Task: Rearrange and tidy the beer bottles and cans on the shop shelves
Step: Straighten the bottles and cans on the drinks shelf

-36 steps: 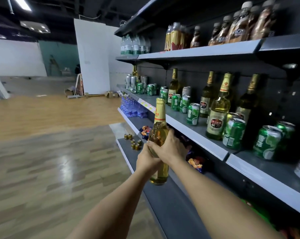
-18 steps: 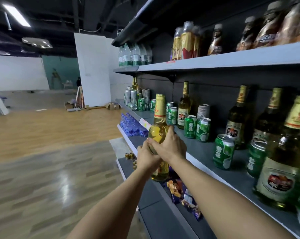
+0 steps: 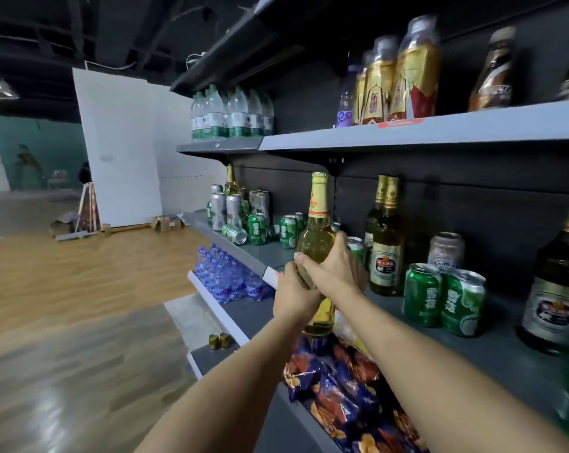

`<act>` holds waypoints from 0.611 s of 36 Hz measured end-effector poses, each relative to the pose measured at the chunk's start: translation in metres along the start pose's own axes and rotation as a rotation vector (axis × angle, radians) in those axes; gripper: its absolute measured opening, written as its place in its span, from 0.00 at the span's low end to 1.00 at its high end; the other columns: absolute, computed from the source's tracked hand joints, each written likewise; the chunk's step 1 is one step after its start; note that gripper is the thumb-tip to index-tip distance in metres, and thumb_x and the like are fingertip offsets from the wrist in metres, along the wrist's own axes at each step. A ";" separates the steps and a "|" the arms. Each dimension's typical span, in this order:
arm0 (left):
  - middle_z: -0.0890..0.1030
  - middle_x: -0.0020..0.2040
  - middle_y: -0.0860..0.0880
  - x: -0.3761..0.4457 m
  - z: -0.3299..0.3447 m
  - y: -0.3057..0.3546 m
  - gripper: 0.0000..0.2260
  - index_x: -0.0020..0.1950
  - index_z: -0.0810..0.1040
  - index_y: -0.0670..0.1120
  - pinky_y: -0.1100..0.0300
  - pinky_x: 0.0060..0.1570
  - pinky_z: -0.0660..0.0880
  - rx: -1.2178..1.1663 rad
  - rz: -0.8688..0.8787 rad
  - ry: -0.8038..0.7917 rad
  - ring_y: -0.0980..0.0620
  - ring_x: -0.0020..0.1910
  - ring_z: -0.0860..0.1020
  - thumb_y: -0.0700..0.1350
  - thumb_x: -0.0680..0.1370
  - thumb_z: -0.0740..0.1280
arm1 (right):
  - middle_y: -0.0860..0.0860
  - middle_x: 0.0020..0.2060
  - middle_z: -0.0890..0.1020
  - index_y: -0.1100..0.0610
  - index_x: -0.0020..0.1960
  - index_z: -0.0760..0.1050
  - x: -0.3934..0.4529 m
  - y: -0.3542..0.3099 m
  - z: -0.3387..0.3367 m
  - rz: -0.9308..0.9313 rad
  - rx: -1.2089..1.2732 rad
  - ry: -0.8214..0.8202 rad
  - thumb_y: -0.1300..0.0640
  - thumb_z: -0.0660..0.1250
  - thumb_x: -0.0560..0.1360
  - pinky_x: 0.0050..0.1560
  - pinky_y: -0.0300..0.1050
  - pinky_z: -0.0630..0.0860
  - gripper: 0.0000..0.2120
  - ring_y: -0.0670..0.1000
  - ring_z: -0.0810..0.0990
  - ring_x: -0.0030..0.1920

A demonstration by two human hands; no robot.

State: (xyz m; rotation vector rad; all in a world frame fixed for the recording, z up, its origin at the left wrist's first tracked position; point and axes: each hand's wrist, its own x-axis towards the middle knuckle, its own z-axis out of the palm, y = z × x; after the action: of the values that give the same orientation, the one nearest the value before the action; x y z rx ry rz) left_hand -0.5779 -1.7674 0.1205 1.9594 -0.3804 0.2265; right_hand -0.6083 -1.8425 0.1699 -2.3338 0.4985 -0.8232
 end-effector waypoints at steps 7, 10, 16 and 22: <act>0.77 0.62 0.48 0.095 -0.017 -0.044 0.28 0.66 0.71 0.46 0.50 0.58 0.75 -0.021 0.007 -0.103 0.50 0.57 0.78 0.50 0.70 0.76 | 0.53 0.56 0.80 0.53 0.64 0.62 0.065 -0.023 0.056 0.084 -0.040 0.074 0.35 0.70 0.68 0.42 0.45 0.68 0.34 0.59 0.79 0.54; 0.75 0.65 0.48 0.130 -0.016 -0.061 0.31 0.69 0.69 0.46 0.52 0.61 0.73 -0.044 -0.005 -0.112 0.49 0.62 0.75 0.52 0.70 0.76 | 0.54 0.56 0.80 0.53 0.63 0.63 0.095 -0.026 0.076 0.097 -0.064 0.092 0.36 0.70 0.68 0.41 0.45 0.67 0.33 0.59 0.79 0.54; 0.75 0.64 0.47 0.195 -0.008 -0.082 0.28 0.67 0.70 0.46 0.52 0.62 0.72 -0.076 0.024 -0.097 0.48 0.62 0.75 0.52 0.71 0.75 | 0.55 0.58 0.79 0.53 0.64 0.63 0.153 -0.021 0.111 0.111 -0.067 0.140 0.36 0.71 0.68 0.44 0.46 0.68 0.34 0.59 0.78 0.56; 0.76 0.64 0.47 0.253 0.006 -0.089 0.27 0.69 0.70 0.47 0.56 0.59 0.73 -0.134 0.023 -0.150 0.49 0.61 0.76 0.51 0.73 0.74 | 0.54 0.56 0.80 0.51 0.63 0.63 0.203 -0.015 0.138 0.157 -0.067 0.164 0.35 0.71 0.67 0.43 0.45 0.70 0.33 0.59 0.79 0.54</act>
State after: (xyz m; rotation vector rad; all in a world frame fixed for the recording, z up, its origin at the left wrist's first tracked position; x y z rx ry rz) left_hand -0.3101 -1.7808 0.1254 1.8453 -0.5038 0.0670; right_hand -0.3648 -1.8792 0.1816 -2.2640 0.7799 -0.9388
